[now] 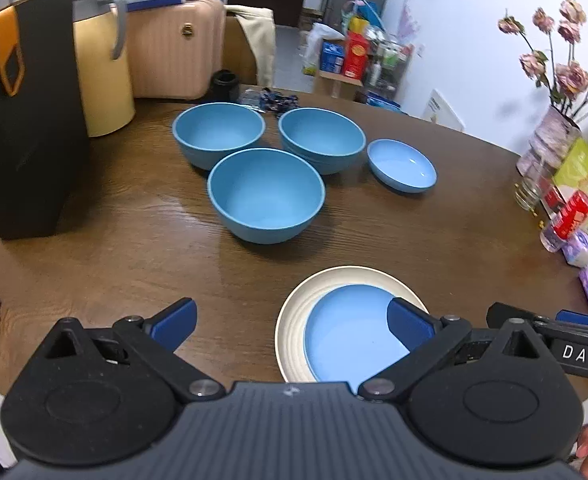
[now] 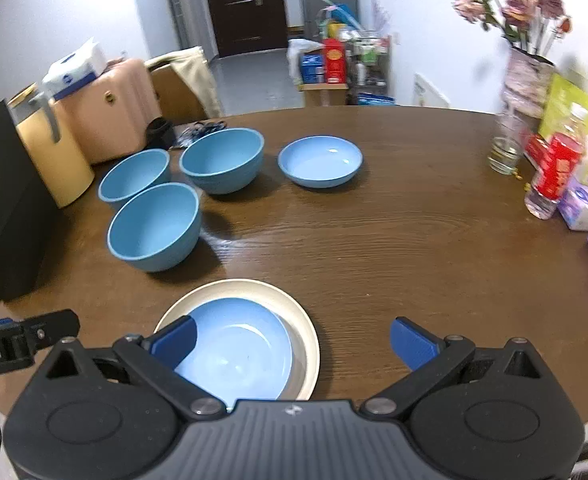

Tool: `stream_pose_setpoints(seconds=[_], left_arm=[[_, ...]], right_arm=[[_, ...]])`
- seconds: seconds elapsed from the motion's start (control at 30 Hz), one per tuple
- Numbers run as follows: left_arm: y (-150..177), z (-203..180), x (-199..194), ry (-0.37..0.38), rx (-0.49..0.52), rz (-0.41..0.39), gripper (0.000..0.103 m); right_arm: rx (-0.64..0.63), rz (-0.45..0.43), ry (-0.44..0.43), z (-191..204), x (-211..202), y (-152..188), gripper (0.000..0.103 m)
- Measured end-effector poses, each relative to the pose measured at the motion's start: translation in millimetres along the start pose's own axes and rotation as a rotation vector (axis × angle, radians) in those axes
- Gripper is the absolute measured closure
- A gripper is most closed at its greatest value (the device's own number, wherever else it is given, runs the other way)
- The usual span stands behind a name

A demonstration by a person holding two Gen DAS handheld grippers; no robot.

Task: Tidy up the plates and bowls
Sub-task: 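Pull both open grippers back and up from the stacked plates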

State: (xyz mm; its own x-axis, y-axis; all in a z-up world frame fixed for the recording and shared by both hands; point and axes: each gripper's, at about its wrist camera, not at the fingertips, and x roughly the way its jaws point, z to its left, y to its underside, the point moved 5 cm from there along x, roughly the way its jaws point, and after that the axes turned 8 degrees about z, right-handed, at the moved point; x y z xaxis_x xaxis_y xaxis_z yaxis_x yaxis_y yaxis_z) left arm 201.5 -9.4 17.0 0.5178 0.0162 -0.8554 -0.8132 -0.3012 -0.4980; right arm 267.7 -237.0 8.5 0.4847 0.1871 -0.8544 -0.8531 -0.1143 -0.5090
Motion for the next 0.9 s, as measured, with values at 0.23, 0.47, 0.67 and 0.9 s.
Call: stream_pose_setpoints(seconds=[0.23,0.47,0.67,0.9], left_arm=[[-13.0,-6.9,10.3,0.011,0.054,0.043,0.000],[-25.6,-0.6,19.9,-0.012,0.044,0.070,0.000],[-32.6,-0.9,21.7,-0.029,0.035,0.069,0.000],[-42.2,-12.3,22.9,-0.031,0.037,0.061,0.000]], right_arm=[[0.067,-0.035,0.038,4.4,-3.7,3.3,0.000],[0.122,-0.036,0.057,4.3,3.5,-3.0,0.000],[0.147,-0.038,0.057,3.4,14.2,-14.3,0.000],[0.162,-0.039,0.063,-4.7,23.0,-28.5,0.000]])
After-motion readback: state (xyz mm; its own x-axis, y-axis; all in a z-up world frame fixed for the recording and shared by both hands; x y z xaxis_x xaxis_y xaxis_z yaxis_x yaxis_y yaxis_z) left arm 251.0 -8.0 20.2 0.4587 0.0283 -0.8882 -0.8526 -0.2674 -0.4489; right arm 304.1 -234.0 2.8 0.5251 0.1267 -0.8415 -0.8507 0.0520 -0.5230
